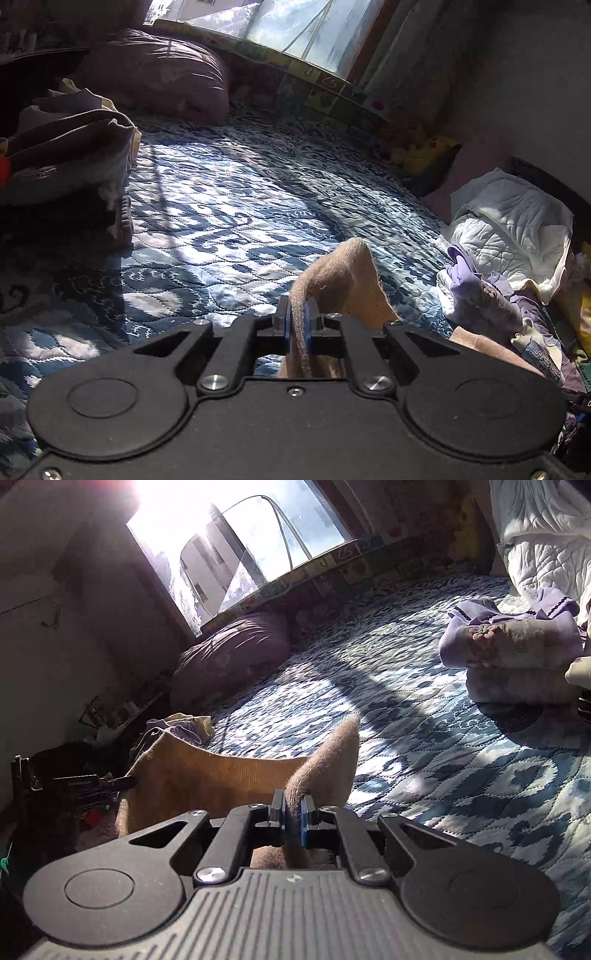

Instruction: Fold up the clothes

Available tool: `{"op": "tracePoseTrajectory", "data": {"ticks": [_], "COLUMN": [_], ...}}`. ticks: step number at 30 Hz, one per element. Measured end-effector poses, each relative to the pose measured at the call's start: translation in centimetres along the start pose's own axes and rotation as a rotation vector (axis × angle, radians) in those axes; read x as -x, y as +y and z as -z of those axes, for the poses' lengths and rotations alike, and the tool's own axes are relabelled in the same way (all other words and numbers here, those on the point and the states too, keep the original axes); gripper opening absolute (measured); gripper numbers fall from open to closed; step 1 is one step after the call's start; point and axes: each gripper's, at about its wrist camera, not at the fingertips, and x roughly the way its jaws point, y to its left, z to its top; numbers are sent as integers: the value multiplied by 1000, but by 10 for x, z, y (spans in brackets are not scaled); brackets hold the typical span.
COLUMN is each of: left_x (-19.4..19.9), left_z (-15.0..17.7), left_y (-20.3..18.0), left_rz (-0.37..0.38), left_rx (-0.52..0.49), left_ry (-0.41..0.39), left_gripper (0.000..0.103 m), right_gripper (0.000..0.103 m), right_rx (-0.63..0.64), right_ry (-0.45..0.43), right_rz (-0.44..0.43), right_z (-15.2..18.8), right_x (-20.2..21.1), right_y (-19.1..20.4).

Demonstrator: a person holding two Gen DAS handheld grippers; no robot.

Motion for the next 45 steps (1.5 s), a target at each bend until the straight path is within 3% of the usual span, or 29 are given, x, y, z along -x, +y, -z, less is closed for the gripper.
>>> {"op": "tracePoseTrajectory", "data": {"ticks": [3, 6, 8, 12, 17, 20, 21, 22, 23, 26, 32, 40, 43, 45], "left_x": [-17, -41, -45, -48, -62, -77, -82, -88, -91, -91, -95, -126, -147, -161], "left_z": [20, 50, 55, 45, 27, 25, 26, 28, 30, 27, -8, -49, -52, -49], "left_y": [40, 67, 78, 90, 77, 74, 75, 75, 74, 69, 55, 54, 53, 51], "left_rz": [-69, -107, -99, -48, -32, -25, -25, -24, -20, -2, 39, 48, 18, -17], "left_rx": [70, 88, 115, 162, 82, 50, 40, 29, 20, -21, -54, -70, -76, -88], "left_ry": [89, 197, 197, 157, 161, 186, 205, 227, 239, 217, 136, 45, 63, 93], "left_gripper": [5, 5, 9, 48, 49, 48, 36, 26, 9, 6, 6, 5, 6, 6], "right_gripper": [13, 27, 68, 71, 73, 69, 60, 25, 9, 9, 9, 9, 9, 11], "right_rx": [-41, -42, -82, -91, -76, -105, -131, -162, -187, -155, -40, 29, 87, 92], "right_ry": [239, 291, 248, 186, 283, 354, 374, 392, 402, 356, 245, 106, 112, 171], "right_rz": [107, 155, 133, 125, 131, 118, 94, 56, 19, -30, -43, 58, 137, 192], "right_z": [22, 32, 22, -13, -32, -27, -23, -20, -17, -23, -63, -109, -112, -108], "right_x": [-29, -35, -32, -47, -108, -137, -144, -150, -155, -152, -146, -168, -194, -215], "right_y": [-33, -51, -58, -63, -73, -81, -85, -88, -90, -84, -71, -82, -82, -84]}}
